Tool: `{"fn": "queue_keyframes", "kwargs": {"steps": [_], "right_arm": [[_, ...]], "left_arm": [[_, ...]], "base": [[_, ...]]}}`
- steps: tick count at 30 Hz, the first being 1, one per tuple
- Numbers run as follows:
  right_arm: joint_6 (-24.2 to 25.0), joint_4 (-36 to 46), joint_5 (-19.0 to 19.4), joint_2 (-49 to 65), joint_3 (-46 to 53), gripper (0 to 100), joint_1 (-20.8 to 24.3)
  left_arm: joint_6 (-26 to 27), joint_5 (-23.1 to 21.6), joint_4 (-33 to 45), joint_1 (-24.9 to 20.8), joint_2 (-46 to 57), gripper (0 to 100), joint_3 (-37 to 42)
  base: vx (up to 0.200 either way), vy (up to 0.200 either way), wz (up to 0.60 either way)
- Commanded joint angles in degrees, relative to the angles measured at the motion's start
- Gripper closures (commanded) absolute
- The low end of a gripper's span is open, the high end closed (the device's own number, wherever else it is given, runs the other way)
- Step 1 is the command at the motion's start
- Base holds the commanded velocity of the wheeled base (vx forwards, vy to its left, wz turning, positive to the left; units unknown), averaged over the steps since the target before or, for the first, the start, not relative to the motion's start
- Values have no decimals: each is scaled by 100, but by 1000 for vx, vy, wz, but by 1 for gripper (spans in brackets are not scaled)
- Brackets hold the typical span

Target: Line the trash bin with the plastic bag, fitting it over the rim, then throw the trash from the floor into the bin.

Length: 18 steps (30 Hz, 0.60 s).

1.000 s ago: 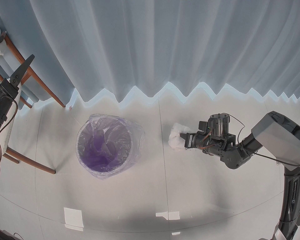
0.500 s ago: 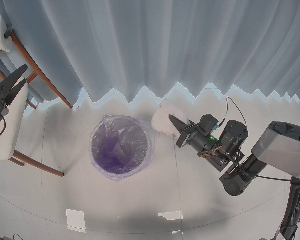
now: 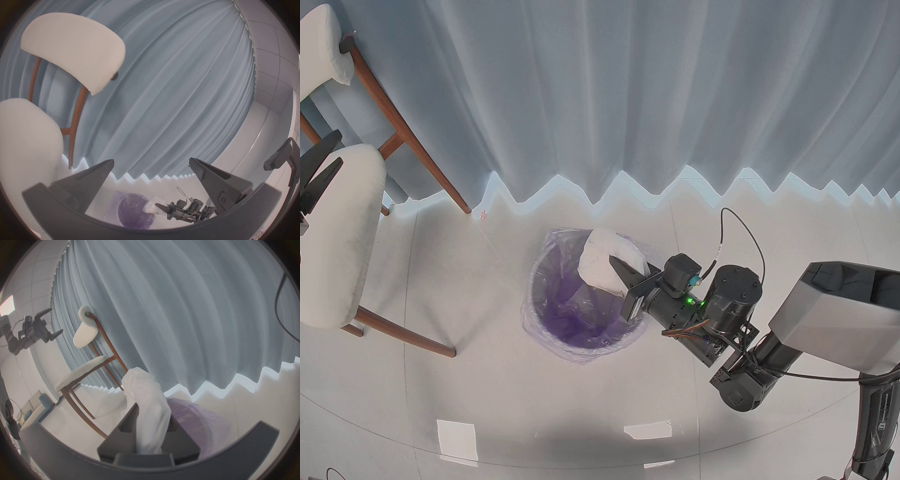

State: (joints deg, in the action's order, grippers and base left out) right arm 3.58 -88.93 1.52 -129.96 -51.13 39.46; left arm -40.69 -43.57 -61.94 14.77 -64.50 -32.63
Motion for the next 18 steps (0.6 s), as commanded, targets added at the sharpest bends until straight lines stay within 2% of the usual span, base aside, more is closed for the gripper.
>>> {"fn": "queue_keyframes", "kwargs": {"steps": [1, 2, 18], "right_arm": [[-7, -107, -3, -258, -11, 100, -26], [-7, -107, 6, -293, -11, 100, -53], [-7, -107, -3, -987, -249, 100, -325]], "left_arm": [[0, -2, -20, 8, -36, 0, -50], [9, -2, -46, 8, -45, 0, -50], [26, -29, -81, -45, -89, 0, -24]], "base": [[0, 200, 0], [0, 200, 0], [0, 0, 0]]}}
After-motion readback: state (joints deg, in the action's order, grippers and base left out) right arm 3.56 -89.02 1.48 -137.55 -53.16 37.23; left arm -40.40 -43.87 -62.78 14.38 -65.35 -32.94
